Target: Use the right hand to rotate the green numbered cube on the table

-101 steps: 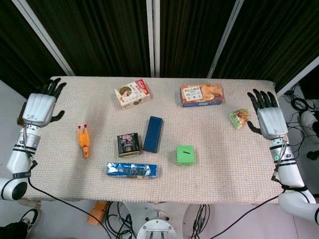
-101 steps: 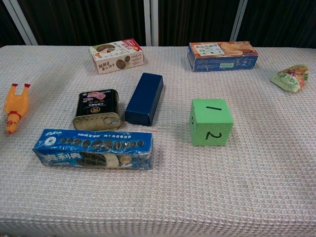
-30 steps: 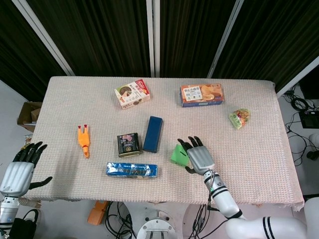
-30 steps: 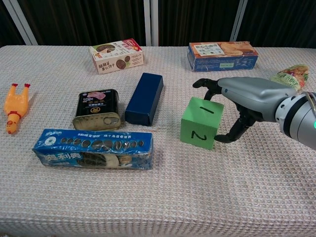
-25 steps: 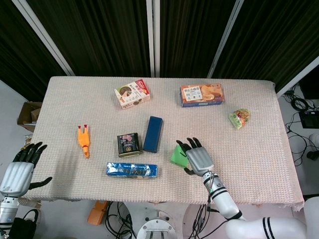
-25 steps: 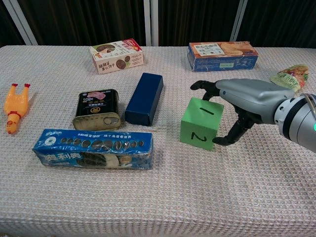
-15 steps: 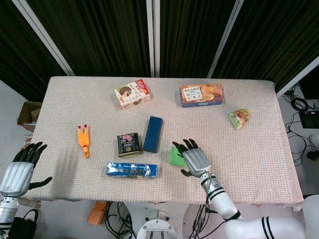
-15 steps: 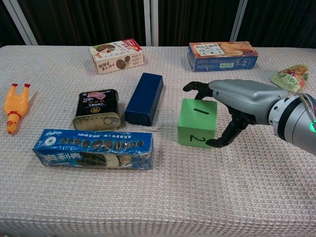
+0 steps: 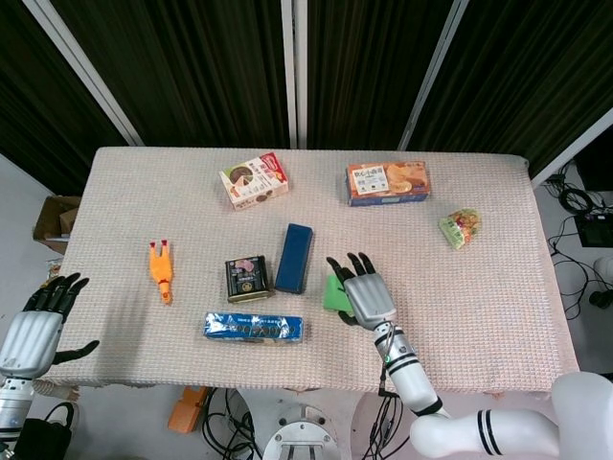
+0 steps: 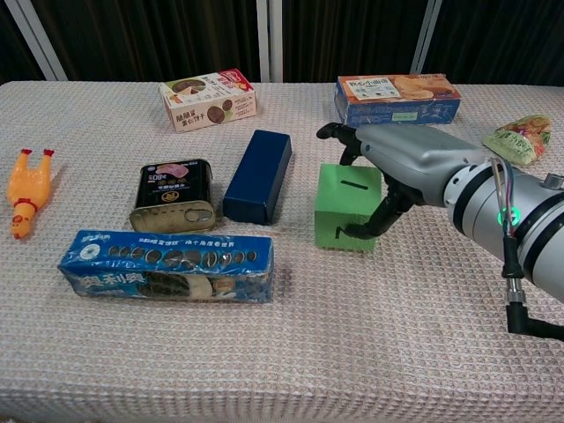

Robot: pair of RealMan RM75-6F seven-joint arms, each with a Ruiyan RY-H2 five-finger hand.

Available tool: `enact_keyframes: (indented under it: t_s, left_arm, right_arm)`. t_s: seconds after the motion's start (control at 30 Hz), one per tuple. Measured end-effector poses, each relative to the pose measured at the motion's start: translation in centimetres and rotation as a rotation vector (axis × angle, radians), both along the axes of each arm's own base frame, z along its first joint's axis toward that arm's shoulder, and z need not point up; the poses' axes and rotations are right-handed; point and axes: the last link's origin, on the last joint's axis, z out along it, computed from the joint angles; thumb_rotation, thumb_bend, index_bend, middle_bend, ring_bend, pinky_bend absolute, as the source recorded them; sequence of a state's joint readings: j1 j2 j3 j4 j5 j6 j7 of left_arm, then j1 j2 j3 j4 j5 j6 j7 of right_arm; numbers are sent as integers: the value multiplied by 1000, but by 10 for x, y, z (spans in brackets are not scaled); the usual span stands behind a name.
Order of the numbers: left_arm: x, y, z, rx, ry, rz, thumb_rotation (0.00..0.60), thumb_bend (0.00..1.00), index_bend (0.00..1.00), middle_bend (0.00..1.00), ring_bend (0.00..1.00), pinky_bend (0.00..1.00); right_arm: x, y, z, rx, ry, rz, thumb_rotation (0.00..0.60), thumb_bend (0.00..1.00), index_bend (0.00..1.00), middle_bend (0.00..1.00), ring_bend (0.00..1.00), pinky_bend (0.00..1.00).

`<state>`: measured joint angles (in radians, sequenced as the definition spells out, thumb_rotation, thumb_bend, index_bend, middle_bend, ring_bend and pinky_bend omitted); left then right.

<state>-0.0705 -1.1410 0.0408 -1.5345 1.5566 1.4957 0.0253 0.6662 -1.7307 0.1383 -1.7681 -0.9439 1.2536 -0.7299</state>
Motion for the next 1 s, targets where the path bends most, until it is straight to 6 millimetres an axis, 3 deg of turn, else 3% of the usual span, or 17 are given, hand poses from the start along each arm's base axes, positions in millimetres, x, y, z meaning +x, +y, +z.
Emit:
enact_keyframes:
  t_s: [0.17, 0.43, 0.63, 0.8, 1.0]
  left_arm:
    - [-1, -1, 1, -1, -3, 1, 529, 96, 112, 85, 68, 181]
    - [-1, 1, -3, -13, -8, -2, 528, 96, 112, 85, 69, 181]
    - [1, 2, -12, -29, -7, -10, 531, 98, 116, 85, 69, 181]
    - [2, 3, -14, -25, 3, -25, 530, 103, 123, 85, 69, 181]
    - [3, 5, -15, -19, 2, -29, 532, 108, 125, 85, 69, 181]
  right_arm:
    - [0, 0, 3, -33, -9, 9, 600, 242, 0, 481, 1, 0]
    - [-17, -3, 16, -17, -167, 15, 600, 311, 0, 482, 12, 0]
    - [-47, -15, 20, 18, -360, 32, 600, 366, 0, 499, 12, 0]
    - [-83, -29, 17, 81, -504, 37, 600, 372, 0, 473, 12, 0]
    - [-127, -43, 12, 148, -514, 67, 600, 345, 0, 459, 12, 0]
